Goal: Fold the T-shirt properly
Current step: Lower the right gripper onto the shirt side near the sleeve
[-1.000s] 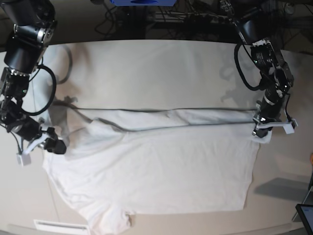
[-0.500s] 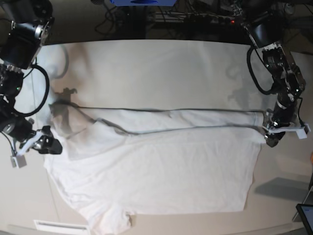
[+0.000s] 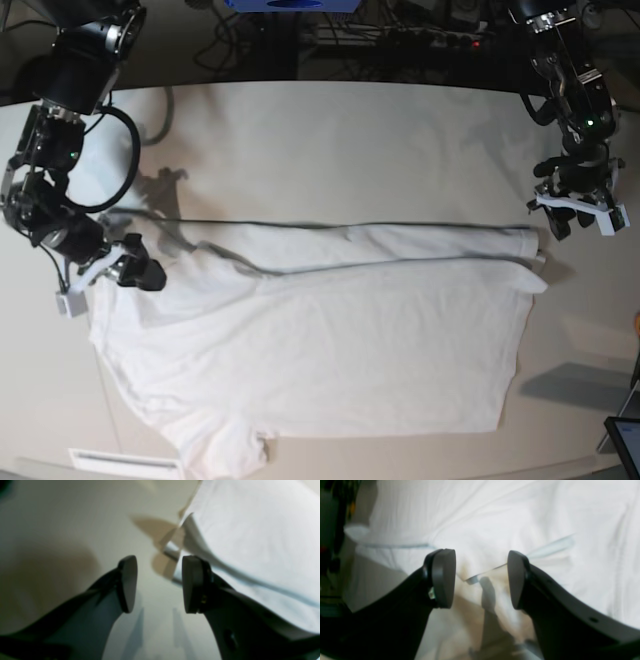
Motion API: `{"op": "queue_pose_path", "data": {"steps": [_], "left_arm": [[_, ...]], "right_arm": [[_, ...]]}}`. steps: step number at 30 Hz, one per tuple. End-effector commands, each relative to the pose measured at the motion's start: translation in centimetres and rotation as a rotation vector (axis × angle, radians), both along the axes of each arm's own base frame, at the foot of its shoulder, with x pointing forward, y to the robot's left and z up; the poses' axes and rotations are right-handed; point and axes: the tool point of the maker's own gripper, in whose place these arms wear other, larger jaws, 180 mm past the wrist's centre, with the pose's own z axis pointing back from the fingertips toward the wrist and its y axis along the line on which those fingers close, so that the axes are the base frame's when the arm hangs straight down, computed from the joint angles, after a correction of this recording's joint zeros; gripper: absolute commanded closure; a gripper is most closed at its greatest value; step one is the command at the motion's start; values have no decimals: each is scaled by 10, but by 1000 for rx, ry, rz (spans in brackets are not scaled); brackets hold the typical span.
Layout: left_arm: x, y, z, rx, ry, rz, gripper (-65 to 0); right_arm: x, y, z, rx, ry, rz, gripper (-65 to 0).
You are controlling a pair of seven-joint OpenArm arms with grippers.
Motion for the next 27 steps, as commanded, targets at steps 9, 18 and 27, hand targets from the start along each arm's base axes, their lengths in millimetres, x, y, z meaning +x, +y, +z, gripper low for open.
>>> {"op": "queue_pose_path", "data": {"steps": [9, 18, 27], "left_arm": [[-7, -14, -4, 45, 20, -81, -237], [-8, -13, -4, 50, 24, -82, -113], [-6, -12, -3, 50, 20, -82, -113]], "right_arm": [[36, 0, 3, 32, -38, -7, -316], [39, -10, -6, 38, -7, -27, -313], [40, -27, -2, 7, -13, -41, -313]]}}
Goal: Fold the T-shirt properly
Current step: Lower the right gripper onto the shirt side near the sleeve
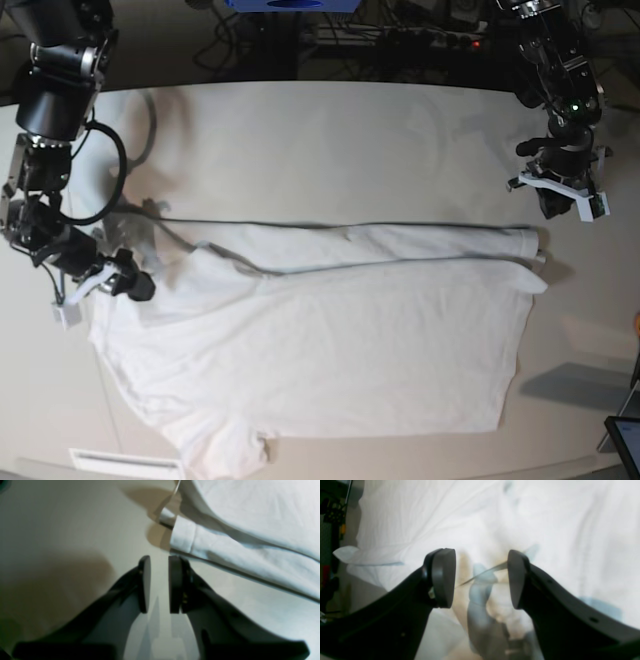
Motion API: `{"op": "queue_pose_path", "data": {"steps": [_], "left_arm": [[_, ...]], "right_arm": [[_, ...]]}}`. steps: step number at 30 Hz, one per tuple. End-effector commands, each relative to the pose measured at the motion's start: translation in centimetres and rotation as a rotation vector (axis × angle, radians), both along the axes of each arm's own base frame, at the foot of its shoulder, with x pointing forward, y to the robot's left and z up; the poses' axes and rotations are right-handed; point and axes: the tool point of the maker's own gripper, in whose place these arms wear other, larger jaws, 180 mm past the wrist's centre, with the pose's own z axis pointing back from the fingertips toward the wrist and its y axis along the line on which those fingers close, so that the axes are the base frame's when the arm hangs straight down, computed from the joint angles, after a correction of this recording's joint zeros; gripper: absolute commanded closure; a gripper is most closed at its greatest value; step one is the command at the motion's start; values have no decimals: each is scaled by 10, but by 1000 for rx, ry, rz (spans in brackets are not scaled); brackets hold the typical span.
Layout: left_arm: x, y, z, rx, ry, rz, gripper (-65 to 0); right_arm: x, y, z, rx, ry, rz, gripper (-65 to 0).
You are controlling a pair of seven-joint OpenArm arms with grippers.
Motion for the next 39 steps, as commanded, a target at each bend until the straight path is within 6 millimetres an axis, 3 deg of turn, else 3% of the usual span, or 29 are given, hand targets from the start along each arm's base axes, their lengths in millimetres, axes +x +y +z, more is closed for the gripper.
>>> {"op": "queue_pose_path", "data": {"steps": [1, 15, 23, 28, 30, 34, 39], "left_arm": [[7, 6, 16, 30, -50, -3, -113], [8, 5, 17, 27, -54, -2, -111], [7, 5, 15, 25, -50, -1, -109], [5, 5, 14, 25, -45, -1, -109], [5, 5, 14, 25, -45, -1, -109], [5, 5, 14, 25, -45, -1, -109], [6, 4, 14, 24, -46, -1, -109]], "right_arm": [[14, -11, 22, -8, -68, -14, -313], [11, -15, 9, 12, -10, -54, -313], [17, 8, 11, 59, -22, -39, -312], [22, 11, 16, 65, -34, -37, -305], [22, 11, 16, 65, -36, -37, -245], [25, 14, 20, 69, -42, -31, 0], [26, 22, 19, 85, -41, -26, 0]]}}
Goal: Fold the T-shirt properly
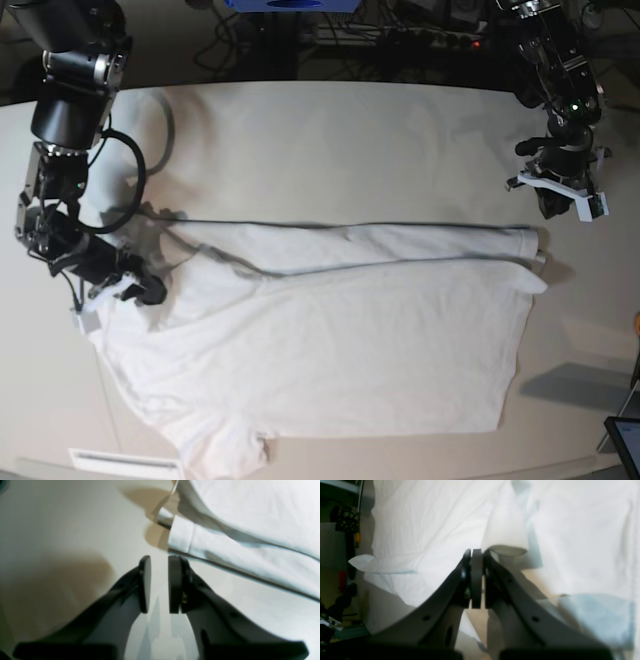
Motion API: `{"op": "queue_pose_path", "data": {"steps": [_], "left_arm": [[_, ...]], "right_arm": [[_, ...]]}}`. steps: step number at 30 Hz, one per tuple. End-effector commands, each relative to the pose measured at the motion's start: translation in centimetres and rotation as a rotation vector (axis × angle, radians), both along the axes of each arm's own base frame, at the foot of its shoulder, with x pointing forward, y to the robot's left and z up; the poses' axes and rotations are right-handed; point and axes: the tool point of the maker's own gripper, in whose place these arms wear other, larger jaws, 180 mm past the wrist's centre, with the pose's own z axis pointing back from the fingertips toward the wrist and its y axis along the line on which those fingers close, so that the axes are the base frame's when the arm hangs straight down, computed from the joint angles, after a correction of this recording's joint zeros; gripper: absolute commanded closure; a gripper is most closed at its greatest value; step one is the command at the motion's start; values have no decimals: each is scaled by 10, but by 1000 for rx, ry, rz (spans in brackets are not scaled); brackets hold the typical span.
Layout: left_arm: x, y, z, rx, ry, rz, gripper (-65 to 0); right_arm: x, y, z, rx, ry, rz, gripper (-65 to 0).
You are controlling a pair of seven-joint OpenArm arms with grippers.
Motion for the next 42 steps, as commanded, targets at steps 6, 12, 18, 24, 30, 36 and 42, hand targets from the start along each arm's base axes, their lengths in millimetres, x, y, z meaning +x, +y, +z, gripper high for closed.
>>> {"op": "queue_pose_path", "data": {"steps": [6, 12, 18, 24, 30, 36, 42], "left_arm": [[5, 4, 14, 25, -45, -3, -109], [5, 4, 14, 27, -44, -4, -109], [1, 4, 11, 28, -33, -4, -109], [0, 2, 9, 27, -25, -12, -109], [0, 1, 9, 29, -22, -16, -109], [0, 2, 10, 32, -22, -15, -109], [-5, 3, 6, 31, -6, -14, -109]], "right_arm": [[29, 19, 38, 38, -89, 37, 0], [44, 50, 55, 19, -134, 123, 0], [61, 66, 51, 38, -136, 128, 0], [83, 77, 57, 48, -146, 131, 0], [98, 81, 60, 55, -169, 103, -1], [108, 74, 62, 77, -216, 32, -3], [119, 60, 64, 107, -274, -74, -7]]}}
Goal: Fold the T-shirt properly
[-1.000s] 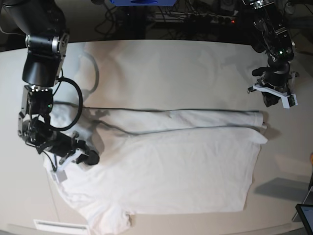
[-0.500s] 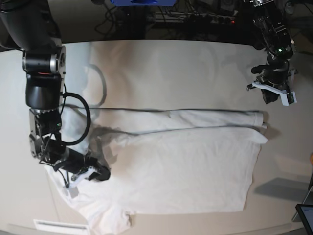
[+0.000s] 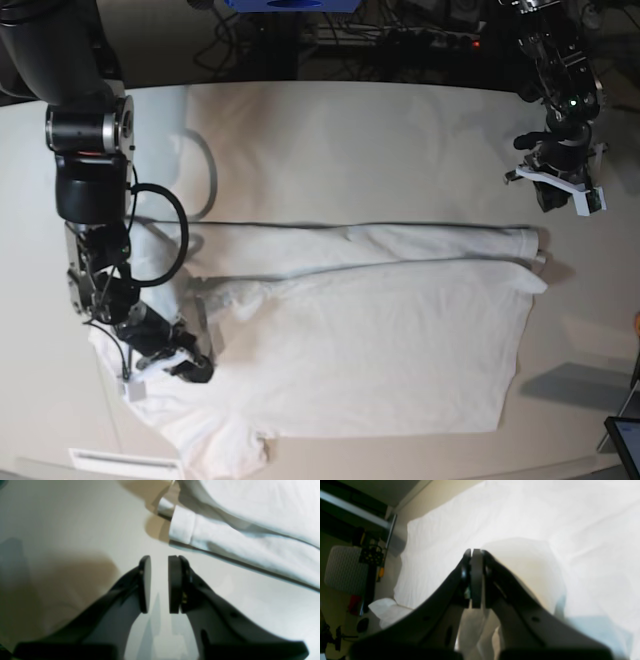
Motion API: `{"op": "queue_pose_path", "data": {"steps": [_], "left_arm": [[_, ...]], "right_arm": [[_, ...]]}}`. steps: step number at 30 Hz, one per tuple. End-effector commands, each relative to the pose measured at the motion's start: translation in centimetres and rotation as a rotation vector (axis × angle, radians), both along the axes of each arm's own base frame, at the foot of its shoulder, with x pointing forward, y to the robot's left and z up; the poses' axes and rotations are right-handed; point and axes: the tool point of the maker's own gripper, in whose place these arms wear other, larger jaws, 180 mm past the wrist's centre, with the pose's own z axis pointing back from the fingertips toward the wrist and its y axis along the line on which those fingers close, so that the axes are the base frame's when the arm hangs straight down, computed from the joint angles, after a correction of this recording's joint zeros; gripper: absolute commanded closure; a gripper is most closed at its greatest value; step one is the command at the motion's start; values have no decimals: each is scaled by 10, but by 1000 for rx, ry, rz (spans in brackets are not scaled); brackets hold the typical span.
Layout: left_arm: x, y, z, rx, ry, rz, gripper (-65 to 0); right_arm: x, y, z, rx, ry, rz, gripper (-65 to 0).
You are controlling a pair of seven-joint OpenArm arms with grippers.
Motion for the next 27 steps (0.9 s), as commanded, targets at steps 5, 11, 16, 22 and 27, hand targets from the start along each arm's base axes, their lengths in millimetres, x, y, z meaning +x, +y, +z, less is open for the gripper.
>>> {"op": "queue_pose_path", "data": {"steps": [5, 11, 16, 22, 27], "left_arm": [[3, 6, 13, 30, -37, -2, -109], [2, 8, 13, 32, -35, 1, -109], [4, 6, 12, 29, -35, -4, -109], [6, 5, 14, 29, -41, -5, -109], [6, 4, 13, 28, -40, -8, -109]], "right_arm": [[17, -4, 32, 25, -83, -15, -174], [11, -22, 39, 185, -117, -100, -222], [-15, -12, 43, 23, -111, 98, -222], [-65, -16, 46, 51, -62, 16, -222], [-103, -6, 25, 110, 58, -74, -223]]}}
